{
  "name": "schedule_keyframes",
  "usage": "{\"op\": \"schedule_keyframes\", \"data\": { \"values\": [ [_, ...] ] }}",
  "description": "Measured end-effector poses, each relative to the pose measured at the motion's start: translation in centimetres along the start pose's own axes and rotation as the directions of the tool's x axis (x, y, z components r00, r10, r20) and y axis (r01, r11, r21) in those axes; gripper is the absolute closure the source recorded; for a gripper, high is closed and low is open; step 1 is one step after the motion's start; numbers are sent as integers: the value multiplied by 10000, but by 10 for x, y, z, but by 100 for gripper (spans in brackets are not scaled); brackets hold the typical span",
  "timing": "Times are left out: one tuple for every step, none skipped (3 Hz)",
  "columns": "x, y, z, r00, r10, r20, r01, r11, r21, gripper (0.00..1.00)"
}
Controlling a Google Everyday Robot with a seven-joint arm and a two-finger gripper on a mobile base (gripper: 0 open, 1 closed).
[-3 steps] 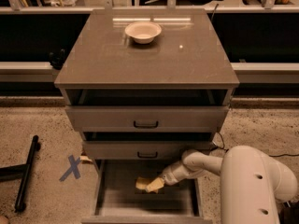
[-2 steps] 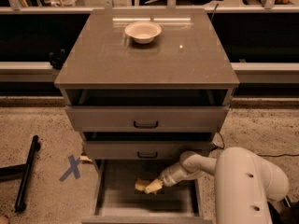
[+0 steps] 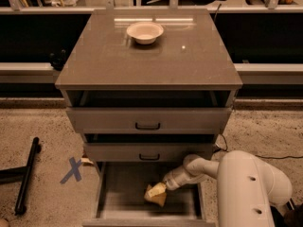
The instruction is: Place sponge into bottom drawer
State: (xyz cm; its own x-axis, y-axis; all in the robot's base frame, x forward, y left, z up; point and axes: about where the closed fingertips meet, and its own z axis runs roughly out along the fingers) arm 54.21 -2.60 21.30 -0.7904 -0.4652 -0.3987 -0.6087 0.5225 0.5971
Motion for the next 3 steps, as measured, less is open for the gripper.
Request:
{"op": "schedule_keyframes", "data": {
  "values": [
    [7,-3,-19,9998,152,131,-156,9994,296,0],
    [22,1,-58,9972,226,713,-258,9987,446,0],
    [44,3,-100,9896,471,1357,-527,9979,377,0]
  ]
}}
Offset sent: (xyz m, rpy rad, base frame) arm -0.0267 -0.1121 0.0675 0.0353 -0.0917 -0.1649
